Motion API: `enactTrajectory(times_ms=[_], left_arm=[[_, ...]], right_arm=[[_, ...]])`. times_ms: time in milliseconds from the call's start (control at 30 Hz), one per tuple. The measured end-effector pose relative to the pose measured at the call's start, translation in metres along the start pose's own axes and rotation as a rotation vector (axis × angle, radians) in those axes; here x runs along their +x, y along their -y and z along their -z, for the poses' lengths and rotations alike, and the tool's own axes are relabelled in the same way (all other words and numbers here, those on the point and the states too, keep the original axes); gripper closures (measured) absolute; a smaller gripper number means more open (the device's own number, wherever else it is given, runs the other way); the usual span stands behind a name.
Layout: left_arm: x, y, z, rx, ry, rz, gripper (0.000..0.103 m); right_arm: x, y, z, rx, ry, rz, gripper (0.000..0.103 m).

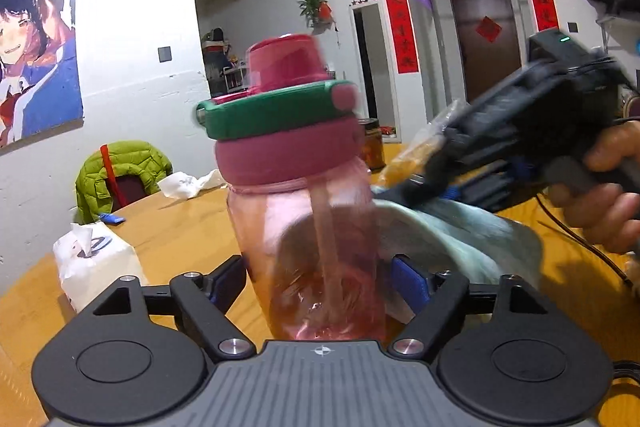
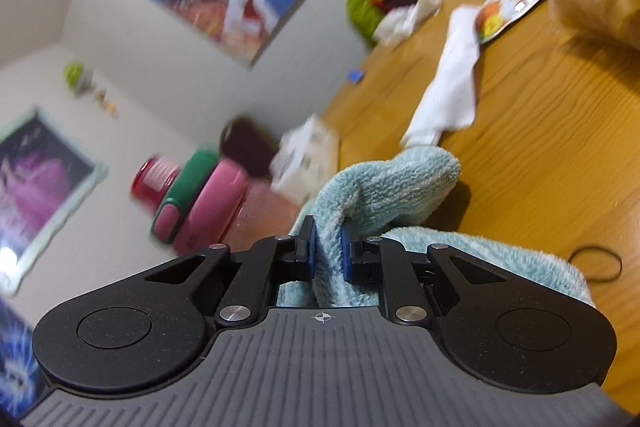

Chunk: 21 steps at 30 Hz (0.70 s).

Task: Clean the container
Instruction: 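Hold the bottle with the left gripper while the right gripper rubs the towel around its base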

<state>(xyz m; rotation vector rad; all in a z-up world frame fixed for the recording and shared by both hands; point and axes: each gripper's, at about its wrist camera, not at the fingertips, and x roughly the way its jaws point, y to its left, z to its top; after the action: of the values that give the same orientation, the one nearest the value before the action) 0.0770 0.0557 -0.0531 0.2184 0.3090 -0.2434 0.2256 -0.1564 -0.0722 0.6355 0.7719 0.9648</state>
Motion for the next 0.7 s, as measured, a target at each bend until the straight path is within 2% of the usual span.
enactTrajectory(times_ms=[33, 133, 267, 300, 367, 467, 533, 600, 700], left_arm=[[0.001, -0.001, 0.000, -0.007, 0.000, 0.007, 0.029], [0.002, 0.000, 0.000, 0.002, 0.003, 0.007, 0.029], [0.002, 0.003, 0.001, 0.001, 0.006, 0.014, 0.029], [0.003, 0.002, 0.001, 0.000, 0.006, 0.014, 0.029], [0.003, 0.002, 0.001, 0.000, 0.007, 0.012, 0.029], [0.004, 0.003, 0.002, 0.002, 0.009, 0.011, 0.029], [0.004, 0.003, 0.003, 0.002, 0.010, 0.011, 0.029], [0.004, 0.003, 0.003, 0.001, 0.012, 0.013, 0.029], [0.004, 0.004, 0.004, 0.002, 0.013, 0.012, 0.029]], right_arm=[[-0.001, -0.004, 0.001, -0.023, -0.027, -0.001, 0.085], [-0.001, -0.012, 0.005, -0.071, -0.024, 0.049, 0.084], [-0.002, -0.007, 0.005, -0.045, 0.002, 0.058, 0.084], [-0.006, -0.009, 0.005, -0.044, 0.032, 0.032, 0.084], [-0.020, -0.012, 0.004, -0.035, 0.112, -0.077, 0.084], [-0.037, -0.006, 0.003, 0.056, 0.221, -0.255, 0.084], [-0.032, 0.006, 0.002, 0.135, 0.194, -0.307, 0.084], [-0.017, 0.013, 0.004, 0.168, 0.126, -0.249, 0.084], [0.005, 0.020, 0.009, 0.174, 0.025, -0.039, 0.084]])
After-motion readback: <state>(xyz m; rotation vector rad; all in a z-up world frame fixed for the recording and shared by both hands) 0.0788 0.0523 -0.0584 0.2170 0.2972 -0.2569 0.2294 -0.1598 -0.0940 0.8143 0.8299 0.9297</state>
